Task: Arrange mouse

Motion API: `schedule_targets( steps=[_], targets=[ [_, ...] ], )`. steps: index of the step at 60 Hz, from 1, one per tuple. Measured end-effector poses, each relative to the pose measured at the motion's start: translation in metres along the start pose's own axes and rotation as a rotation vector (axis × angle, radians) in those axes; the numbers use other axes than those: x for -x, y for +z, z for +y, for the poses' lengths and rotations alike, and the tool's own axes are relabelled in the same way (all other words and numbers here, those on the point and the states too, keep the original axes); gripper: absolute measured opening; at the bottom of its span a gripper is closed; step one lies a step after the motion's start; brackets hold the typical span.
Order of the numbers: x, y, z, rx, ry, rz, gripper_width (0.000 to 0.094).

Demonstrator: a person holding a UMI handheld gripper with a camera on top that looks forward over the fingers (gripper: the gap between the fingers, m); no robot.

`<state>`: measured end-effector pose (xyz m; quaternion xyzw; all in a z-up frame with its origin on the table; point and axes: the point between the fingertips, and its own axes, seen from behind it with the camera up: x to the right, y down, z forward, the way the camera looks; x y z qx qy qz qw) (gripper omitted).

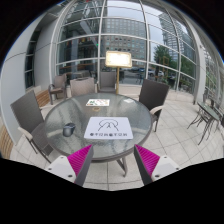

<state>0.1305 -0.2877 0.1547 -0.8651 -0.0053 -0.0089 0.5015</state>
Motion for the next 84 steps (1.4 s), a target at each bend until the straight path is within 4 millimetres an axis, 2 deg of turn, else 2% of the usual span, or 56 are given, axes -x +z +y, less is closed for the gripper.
schedule_targets(
  steps=[6, 7, 13, 16, 17, 21, 22, 23, 27, 28, 29, 33, 41, 48, 54, 57, 60, 64, 68, 72, 78, 84],
  targets=[
    [0.008, 0.000, 0.023, 0.055, -0.018, -0.007, 0.0815],
    [0.016, 0.010, 0.032, 0.061, -0.021, -0.010, 0.0813],
    [0.036, 0.016, 0.061, 0.129, -0.020, -0.041, 0.0815],
    [0.056, 0.025, 0.079, 0.163, -0.029, -0.063, 0.0814],
    [0.072, 0.038, 0.089, 0.171, -0.032, -0.069, 0.0814],
    [0.102, 0.054, 0.101, 0.212, -0.047, -0.106, 0.0814],
    [0.103, 0.055, 0.095, 0.226, -0.050, -0.118, 0.0816],
    [0.122, 0.061, 0.104, 0.222, -0.053, -0.121, 0.0816],
    [0.152, 0.082, 0.102, 0.229, -0.064, -0.148, 0.0826],
    [0.153, 0.094, 0.091, 0.237, -0.067, -0.158, 0.0830],
    [0.170, 0.100, 0.096, 0.234, -0.071, -0.156, 0.0828],
    [0.196, 0.127, 0.089, 0.239, -0.070, -0.170, 0.0829],
    [0.233, 0.188, 0.052, 0.232, -0.061, -0.171, 0.0829],
    [0.250, 0.236, 0.028, 0.235, -0.068, -0.152, 0.0804],
    [0.261, 0.267, 0.019, 0.246, -0.062, -0.151, 0.0766],
    [0.267, 0.275, 0.016, 0.251, -0.049, -0.155, 0.0731],
    [0.272, 0.282, 0.014, 0.257, -0.038, -0.157, 0.0668],
    [0.270, 0.289, 0.019, 0.277, -0.037, -0.135, 0.0469],
    [0.272, 0.291, 0.019, 0.269, -0.024, -0.141, 0.0471],
    [0.270, 0.293, 0.017, 0.258, 0.017, -0.143, 0.0431],
    [0.271, 0.293, 0.017, 0.253, 0.041, -0.154, 0.0315],
    [0.270, 0.294, 0.019, 0.281, -0.014, -0.154, 0.0285]
  ],
)
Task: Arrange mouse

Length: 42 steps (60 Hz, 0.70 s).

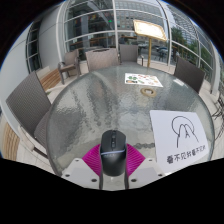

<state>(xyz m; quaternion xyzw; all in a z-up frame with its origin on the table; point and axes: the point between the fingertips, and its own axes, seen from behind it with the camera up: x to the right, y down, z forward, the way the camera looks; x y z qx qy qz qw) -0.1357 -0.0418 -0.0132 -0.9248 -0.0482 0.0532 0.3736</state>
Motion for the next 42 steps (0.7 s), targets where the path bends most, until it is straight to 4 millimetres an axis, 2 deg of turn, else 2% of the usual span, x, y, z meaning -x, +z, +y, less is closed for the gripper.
schedule_targets(
  steps=[6, 8, 11, 17, 20, 22, 28, 35, 38, 40, 41, 42],
  targets=[
    [0.003, -0.005, -0.003, 0.048, -0.012, -0.034, 0.0284],
    [0.006, -0.013, -0.013, 0.049, -0.037, -0.061, 0.0284],
    [0.006, -0.030, -0.044, 0.006, -0.076, -0.083, 0.0286],
    [-0.017, -0.080, -0.134, -0.136, -0.125, -0.083, 0.0287],
    [-0.037, -0.111, -0.176, -0.215, -0.147, -0.057, 0.0287],
    [-0.057, -0.132, -0.211, -0.262, -0.152, -0.040, 0.0287],
    [-0.112, -0.171, -0.253, -0.359, -0.134, 0.021, 0.0287],
    [-0.180, -0.162, -0.242, -0.343, -0.087, 0.076, 0.0284],
    [-0.207, -0.142, -0.218, -0.282, -0.061, 0.102, 0.0283],
    [-0.227, -0.131, -0.195, -0.227, -0.066, 0.129, 0.0284],
    [-0.233, -0.122, -0.176, -0.208, -0.072, 0.142, 0.0283],
    [-0.242, -0.115, -0.175, -0.180, -0.074, 0.150, 0.0283]
  ],
)
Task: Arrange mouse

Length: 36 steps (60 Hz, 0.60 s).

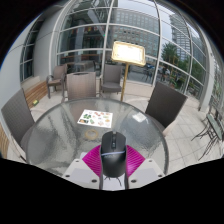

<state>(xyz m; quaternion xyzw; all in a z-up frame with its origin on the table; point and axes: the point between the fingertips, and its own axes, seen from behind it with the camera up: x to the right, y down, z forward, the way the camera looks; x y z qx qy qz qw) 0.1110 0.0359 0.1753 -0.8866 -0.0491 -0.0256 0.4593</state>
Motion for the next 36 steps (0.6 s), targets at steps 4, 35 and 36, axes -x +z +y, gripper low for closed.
schedule_targets(
  steps=[4, 35, 36],
  targets=[
    [-0.002, 0.025, 0.045, 0.076, 0.036, -0.017, 0.0282],
    [0.023, 0.083, 0.168, 0.218, 0.061, -0.090, 0.0429],
    [0.024, 0.083, 0.169, 0.215, 0.060, -0.093, 0.0440]
  ],
)
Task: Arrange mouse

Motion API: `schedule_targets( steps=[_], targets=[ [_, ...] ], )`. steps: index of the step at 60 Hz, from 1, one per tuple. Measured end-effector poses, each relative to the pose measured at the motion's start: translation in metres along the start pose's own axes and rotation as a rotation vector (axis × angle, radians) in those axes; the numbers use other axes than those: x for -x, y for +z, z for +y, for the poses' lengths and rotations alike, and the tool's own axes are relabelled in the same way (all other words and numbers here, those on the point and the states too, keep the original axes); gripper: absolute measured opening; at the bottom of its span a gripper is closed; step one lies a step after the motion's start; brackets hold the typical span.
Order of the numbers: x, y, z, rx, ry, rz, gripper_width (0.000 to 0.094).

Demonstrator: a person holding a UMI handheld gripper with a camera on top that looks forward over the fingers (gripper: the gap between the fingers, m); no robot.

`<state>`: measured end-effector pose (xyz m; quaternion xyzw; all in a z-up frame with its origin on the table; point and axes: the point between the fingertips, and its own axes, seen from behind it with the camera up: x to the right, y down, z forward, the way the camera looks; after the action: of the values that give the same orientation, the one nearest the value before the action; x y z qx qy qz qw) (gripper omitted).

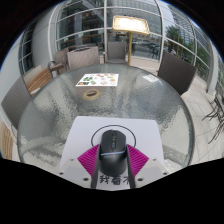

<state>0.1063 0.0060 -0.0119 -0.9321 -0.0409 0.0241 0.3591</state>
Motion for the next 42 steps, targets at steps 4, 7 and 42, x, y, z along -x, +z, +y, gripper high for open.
schedule_targets(
  steps=[4, 7, 42],
  targets=[
    [0.000, 0.003, 0.009, 0.035, -0.006, -0.006, 0.0501],
    [-0.001, 0.003, 0.006, 0.038, -0.011, 0.009, 0.0573],
    [0.089, -0.196, -0.061, -0.165, 0.008, 0.005, 0.0797]
  ],
)
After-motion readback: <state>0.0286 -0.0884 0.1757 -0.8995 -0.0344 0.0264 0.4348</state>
